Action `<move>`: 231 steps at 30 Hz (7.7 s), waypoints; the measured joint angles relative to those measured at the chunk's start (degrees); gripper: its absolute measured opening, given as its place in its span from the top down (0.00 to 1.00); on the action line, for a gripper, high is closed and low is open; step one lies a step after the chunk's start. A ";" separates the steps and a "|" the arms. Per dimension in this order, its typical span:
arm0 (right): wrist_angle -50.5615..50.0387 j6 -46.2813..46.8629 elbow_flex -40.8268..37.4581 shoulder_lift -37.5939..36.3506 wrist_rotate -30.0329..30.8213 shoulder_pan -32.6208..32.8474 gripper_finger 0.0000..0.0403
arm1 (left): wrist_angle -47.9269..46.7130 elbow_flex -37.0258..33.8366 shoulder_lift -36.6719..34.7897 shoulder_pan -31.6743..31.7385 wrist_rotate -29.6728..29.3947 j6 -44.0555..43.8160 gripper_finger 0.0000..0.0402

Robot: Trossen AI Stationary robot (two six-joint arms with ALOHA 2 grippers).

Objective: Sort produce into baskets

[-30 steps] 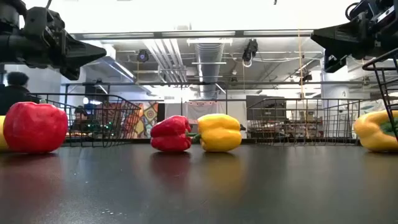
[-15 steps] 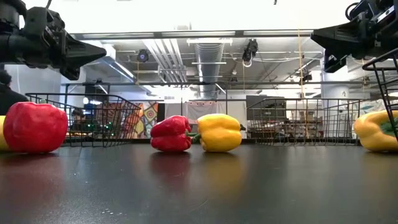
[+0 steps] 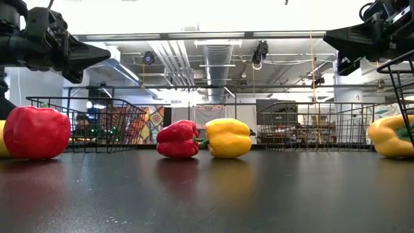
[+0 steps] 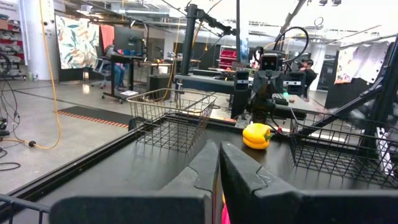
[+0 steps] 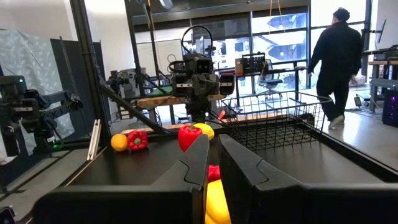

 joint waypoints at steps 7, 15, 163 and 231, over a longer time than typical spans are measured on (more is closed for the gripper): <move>0.01 -0.01 0.02 0.00 0.00 -0.01 0.93 | 0.00 0.00 0.00 0.00 0.00 0.00 1.00; 0.01 0.01 0.02 0.00 0.00 -0.02 0.93 | 0.00 0.00 0.00 0.00 0.00 -0.01 1.00; 0.01 0.01 0.00 0.00 0.00 0.00 0.93 | -22.91 55.51 96.87 -0.96 8.10 7.94 0.01; -0.01 -0.01 0.00 0.00 0.00 0.00 0.93 | -58.70 57.00 75.90 42.36 -6.03 2.35 0.28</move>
